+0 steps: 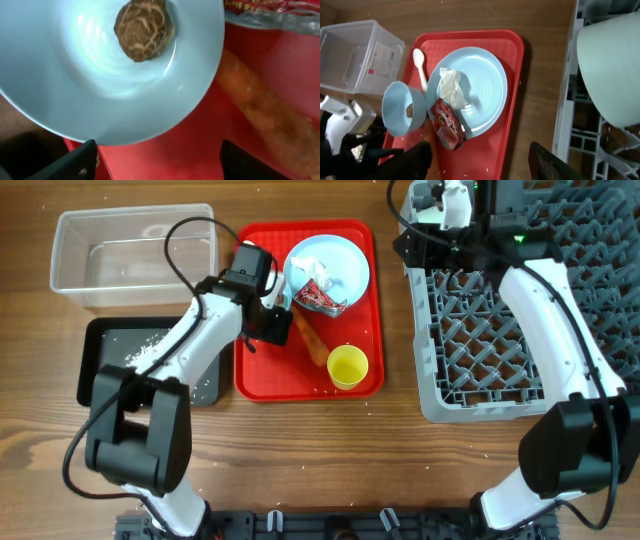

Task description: Sort waste into correct bins and load items into the dishwasher rack

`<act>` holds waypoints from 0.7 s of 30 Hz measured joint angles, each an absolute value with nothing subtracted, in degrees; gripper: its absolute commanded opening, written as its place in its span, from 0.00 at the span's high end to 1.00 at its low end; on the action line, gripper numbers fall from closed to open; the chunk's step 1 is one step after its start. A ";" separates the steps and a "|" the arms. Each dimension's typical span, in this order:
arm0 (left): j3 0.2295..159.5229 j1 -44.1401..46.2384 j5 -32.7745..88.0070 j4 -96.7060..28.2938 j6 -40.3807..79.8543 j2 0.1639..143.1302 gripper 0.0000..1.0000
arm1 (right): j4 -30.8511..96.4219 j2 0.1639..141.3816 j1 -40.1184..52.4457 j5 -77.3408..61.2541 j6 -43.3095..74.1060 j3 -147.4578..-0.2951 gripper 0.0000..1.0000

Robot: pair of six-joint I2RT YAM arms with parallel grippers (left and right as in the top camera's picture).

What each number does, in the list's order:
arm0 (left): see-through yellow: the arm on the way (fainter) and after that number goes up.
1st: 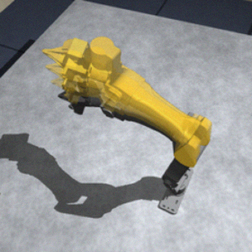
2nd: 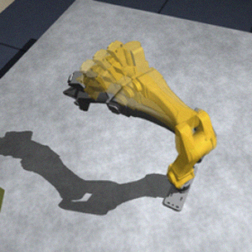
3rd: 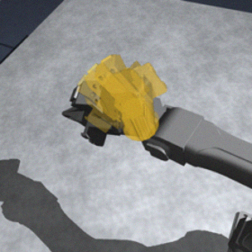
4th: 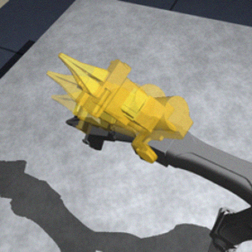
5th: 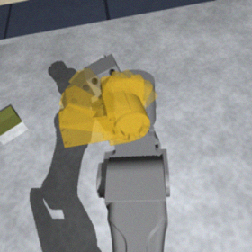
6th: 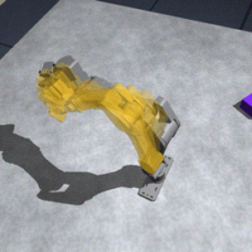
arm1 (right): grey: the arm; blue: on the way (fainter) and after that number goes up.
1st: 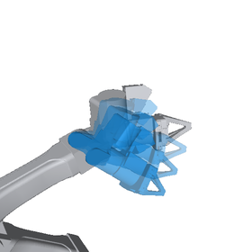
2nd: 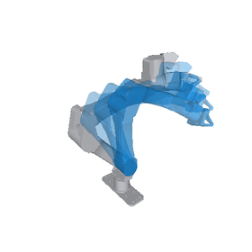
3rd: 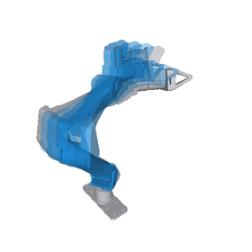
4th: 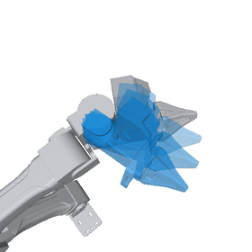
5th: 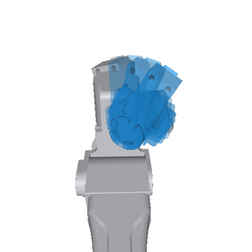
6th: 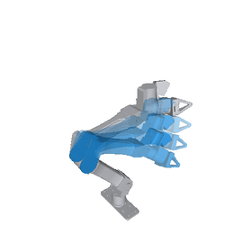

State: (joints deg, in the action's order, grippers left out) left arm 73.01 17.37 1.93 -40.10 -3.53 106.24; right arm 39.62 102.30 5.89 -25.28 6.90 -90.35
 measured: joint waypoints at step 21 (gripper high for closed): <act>73.03 19.11 -3.40 -27.73 -13.21 112.99 0.89 | 41.10 102.30 5.89 -25.32 6.15 -90.35 0.36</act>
State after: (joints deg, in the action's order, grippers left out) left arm 73.03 19.11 -3.40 -27.73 -13.21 112.99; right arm 41.10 102.30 5.89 -25.32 6.15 -90.35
